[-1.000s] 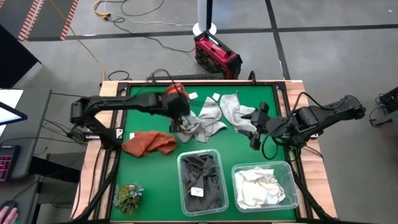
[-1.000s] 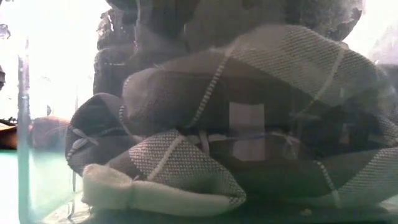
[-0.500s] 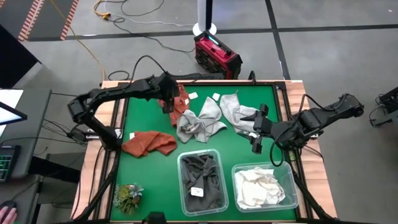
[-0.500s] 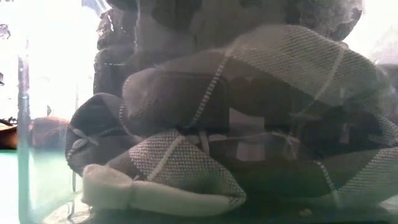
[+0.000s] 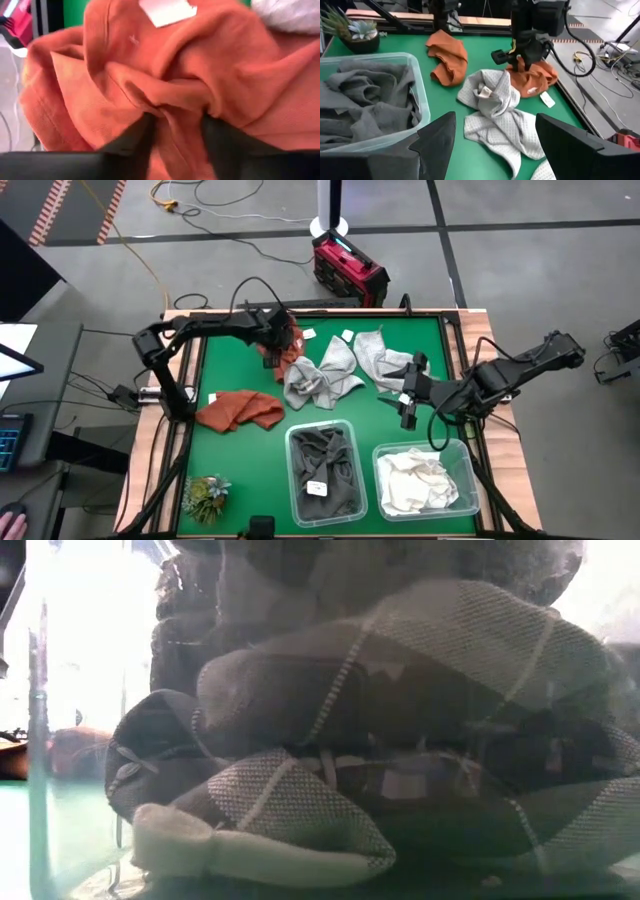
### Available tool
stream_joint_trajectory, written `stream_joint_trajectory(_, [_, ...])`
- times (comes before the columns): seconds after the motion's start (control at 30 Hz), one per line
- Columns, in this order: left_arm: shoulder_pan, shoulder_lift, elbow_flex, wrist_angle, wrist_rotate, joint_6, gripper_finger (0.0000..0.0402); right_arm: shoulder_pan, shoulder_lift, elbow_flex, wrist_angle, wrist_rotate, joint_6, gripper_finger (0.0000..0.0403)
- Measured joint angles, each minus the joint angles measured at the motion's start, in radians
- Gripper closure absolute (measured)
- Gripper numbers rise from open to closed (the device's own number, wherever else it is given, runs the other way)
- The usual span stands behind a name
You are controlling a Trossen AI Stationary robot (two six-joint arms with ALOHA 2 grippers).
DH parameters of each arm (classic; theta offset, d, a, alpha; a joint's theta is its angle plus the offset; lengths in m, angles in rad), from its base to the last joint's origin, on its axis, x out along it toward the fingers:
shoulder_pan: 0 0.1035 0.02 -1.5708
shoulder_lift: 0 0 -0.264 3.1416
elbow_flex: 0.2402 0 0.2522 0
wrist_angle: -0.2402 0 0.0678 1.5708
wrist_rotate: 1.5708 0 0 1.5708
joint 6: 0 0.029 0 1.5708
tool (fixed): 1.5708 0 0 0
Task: Sort towels by color in basket
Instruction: Put the top orange towel into the left transparent bin
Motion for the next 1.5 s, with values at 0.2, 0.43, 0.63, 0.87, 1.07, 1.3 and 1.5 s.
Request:
stream_joint_trajectory(0.2, [-0.032, -0.071, 0.004, 0.049, -0.060, -0.004, 0.0392, 0.000, -0.007, -0.010, 0.006, 0.000, 0.003, 0.0097])
stream_joint_trajectory(0.43, [-0.079, -0.278, 0.077, 0.066, -0.063, -0.004, 0.0399, -0.032, 0.001, -0.010, -0.005, -0.003, -0.002, 0.0097])
stream_joint_trajectory(0.63, [-0.148, -0.478, 0.103, 0.228, 0.064, -0.066, 0.0400, -0.068, 0.001, -0.010, -0.010, -0.004, 0.029, 0.0097])
stream_joint_trajectory(0.87, [-0.256, -0.646, 0.104, 0.488, 0.211, -0.272, 0.0401, -0.078, 0.001, -0.010, 0.009, -0.007, 0.030, 0.0097])
stream_joint_trajectory(1.07, [-0.370, -0.699, 0.157, 0.611, 0.236, -0.417, 0.0401, -0.080, 0.001, -0.010, 0.005, -0.007, -0.003, 0.0097])
stream_joint_trajectory(1.3, [-0.494, -0.621, 0.351, 0.674, 0.251, -0.453, 0.0401, -0.081, 0.002, -0.010, 0.005, -0.007, -0.005, 0.0097])
stream_joint_trajectory(1.5, [-0.569, -0.470, 0.557, 0.651, 0.248, -0.538, 0.0401, -0.081, 0.003, -0.010, 0.003, -0.007, -0.004, 0.0097])
